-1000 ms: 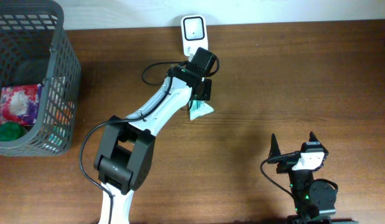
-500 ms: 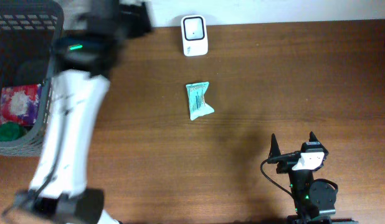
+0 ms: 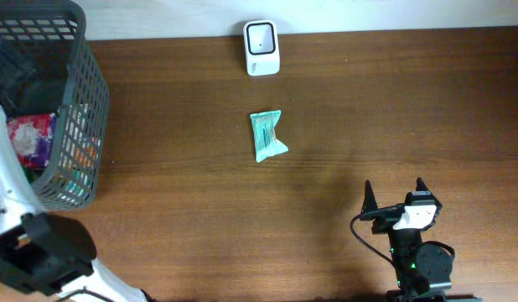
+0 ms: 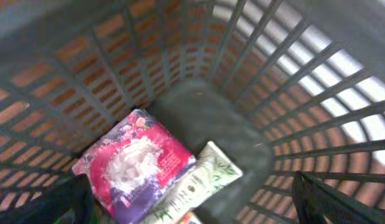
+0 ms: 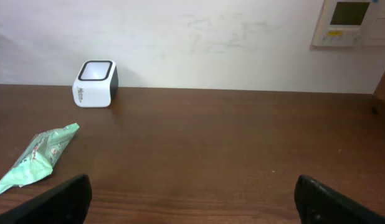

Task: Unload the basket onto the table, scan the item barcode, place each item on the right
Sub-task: 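Return left gripper to basket and grasp red-purple tissue pack, then carry red tissue pack to scanner, place beside green packet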

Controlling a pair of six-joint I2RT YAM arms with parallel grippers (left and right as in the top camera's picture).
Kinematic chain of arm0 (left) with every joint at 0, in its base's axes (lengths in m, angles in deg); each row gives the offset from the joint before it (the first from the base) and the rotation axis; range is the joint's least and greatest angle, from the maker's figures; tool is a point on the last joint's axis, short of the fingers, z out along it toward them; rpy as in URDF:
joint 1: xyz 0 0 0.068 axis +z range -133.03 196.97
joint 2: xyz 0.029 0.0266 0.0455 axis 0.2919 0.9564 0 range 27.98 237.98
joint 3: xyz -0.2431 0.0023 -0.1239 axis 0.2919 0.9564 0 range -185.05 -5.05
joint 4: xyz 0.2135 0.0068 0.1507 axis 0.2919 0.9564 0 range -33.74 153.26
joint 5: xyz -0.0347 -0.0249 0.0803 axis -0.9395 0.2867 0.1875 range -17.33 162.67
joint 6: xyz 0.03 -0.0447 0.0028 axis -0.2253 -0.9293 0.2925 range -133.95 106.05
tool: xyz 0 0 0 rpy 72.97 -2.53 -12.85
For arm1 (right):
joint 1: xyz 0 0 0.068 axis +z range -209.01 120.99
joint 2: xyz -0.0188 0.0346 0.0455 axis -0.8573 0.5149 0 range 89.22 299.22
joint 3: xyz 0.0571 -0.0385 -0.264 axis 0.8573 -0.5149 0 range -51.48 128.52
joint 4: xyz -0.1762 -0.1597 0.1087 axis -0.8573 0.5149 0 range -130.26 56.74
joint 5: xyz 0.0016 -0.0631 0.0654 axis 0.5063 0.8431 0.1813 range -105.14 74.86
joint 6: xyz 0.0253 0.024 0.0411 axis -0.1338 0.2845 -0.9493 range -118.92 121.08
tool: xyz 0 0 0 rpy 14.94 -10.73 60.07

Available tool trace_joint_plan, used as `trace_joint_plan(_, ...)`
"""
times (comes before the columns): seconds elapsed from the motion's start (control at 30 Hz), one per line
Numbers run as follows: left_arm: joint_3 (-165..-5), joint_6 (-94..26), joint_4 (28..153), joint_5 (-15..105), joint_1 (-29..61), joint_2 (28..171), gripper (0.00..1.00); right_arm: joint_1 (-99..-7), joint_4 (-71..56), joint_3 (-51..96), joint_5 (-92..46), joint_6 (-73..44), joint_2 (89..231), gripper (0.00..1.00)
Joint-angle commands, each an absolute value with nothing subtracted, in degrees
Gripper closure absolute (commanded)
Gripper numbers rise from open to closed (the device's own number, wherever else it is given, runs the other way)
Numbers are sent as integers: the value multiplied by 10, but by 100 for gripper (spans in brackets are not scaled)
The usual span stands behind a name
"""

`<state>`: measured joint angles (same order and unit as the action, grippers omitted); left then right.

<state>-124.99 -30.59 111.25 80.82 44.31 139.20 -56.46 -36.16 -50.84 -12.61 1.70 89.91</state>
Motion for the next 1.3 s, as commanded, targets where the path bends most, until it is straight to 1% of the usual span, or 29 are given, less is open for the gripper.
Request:
trace_joint_plan(0.0,-1247,-209,1106,807,446,1457,1,-568,-357,-512,-123,17,896,1)
trace_joint_plan(0.07,-1247,-124,1104,807,447,1503,1,-568,-357,-512,-123,17,896,1)
trace_joint_plan(0.1,-1247,-105,1104,807,448,1517,1,-568,-357,-512,-123,17,896,1)
trace_joint_plan(0.13,-1247,-104,1104,807,450,1527,2,-568,-357,-512,-123,17,896,1)
trace_joint_plan(0.2,-1247,-104,1106,806,459,1545,10,-568,-357,-512,-123,17,896,1)
trace_joint_plan(0.23,-1247,-104,1109,806,464,1549,11,-568,-357,-512,-123,17,896,1)
trace_joint_plan(0.27,-1246,-89,1110,804,468,1552,11,-568,-357,-512,-123,17,896,1)
trace_joint_plan(0.3,-1242,-38,1110,804,468,1559,13,-568,-357,-512,-123,17,896,1)
trace_joint_plan(0.33,-1239,-11,1114,804,468,1564,14,-568,-357,-512,-123,17,896,1)
trace_joint_plan(0.57,-1239,20,1129,804,468,1629,16,-568,-357,-512,-123,17,896,1)
trace_joint_plan(0.6,-1239,20,1129,804,468,1632,22,-568,-357,-512,-123,17,896,1)
trace_joint_plan(0.63,-1238,20,1129,805,468,1633,31,-568,-357,-512,-123,17,896,1)
trace_joint_plan(0.7,-1238,20,1128,805,468,1633,44,-568,-357,-512,-123,17,896,1)
trace_joint_plan(0.73,-1238,20,1128,805,468,1633,54,-568,-357,-512,-123,17,896,1)
trace_joint_plan(0.77,-1238,20,1129,805,468,1633,73,-568,-357,-512,-123,17,896,1)
trace_joint_plan(0.8,-1238,20,1129,805,468,1633,94,-568,-357,-512,-123,17,896,1)
trace_joint_plan(0.83,-1239,20,1130,805,468,1628,100,-568,-357,-512,-123,17,896,1)
trace_joint_plan(0.9,-1248,-14,1132,805,468,1612,100,-568,-357,-512,-123,17,896,1)
trace_joint_plan(0.97,-1288,-113,1146,788,468,1568,100,-568,-357,-512,-123,17,896,1)
trace_joint_plan(1.0,-1306,-126,1151,756,468,1547,100,-568,-357,-512,-123,17,896,1)
trace_joint_plan(1.03,-1337,-141,1150,670,468,1503,100,-568,-357,-512,-123,17,896,1)
trace_joint_plan(1.1,-1369,-175,1142,599,468,1458,100,-568,-357,-512,-123,17,896,2)
trace_joint_plan(1.13,-1386,-208,1136,580,468,1428,100,-568,-357,-512,-123,17,896,1)
trace_joint_plan(1.2,-1401,-270,1124,578,468,1379,100,-568,-357,-512,-123,17,896,1)
trace_joint_plan(1.27,-1402,-370,1121,545,468,1328,100,-568,-357,-512,-123,17,896,1)
